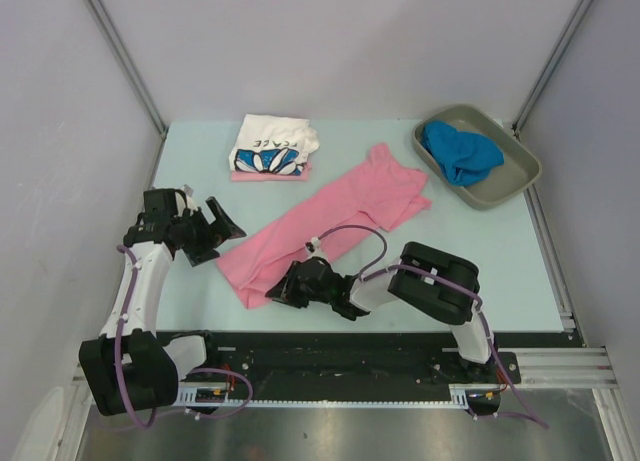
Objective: Fold and stack the t-shirts
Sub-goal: Fold the tshirt
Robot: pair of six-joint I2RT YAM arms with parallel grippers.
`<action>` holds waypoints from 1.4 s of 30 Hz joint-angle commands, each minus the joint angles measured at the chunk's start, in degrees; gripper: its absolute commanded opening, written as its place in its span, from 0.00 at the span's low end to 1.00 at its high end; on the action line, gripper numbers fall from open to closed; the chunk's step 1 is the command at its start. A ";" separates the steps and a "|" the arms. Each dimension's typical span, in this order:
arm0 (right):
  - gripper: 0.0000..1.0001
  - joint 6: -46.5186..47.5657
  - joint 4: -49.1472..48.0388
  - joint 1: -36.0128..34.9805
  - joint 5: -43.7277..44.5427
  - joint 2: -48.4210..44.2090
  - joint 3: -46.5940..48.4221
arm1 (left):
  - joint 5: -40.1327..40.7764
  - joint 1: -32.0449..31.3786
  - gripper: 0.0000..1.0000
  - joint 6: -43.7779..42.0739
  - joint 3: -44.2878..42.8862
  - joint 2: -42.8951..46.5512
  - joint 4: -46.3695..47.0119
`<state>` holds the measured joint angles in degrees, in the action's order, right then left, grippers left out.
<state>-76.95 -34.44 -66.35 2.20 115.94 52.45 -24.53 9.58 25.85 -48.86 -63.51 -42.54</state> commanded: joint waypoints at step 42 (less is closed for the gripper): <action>0.00 -4.17 77.48 -19.43 22.59 -62.23 -22.12 | 0.19 -23.19 1.00 10.80 7.82 9.81 5.98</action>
<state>-76.51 31.53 -84.44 21.74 56.71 30.24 -26.24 -9.87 32.84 -40.12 -52.45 -40.42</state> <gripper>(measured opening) 0.018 0.996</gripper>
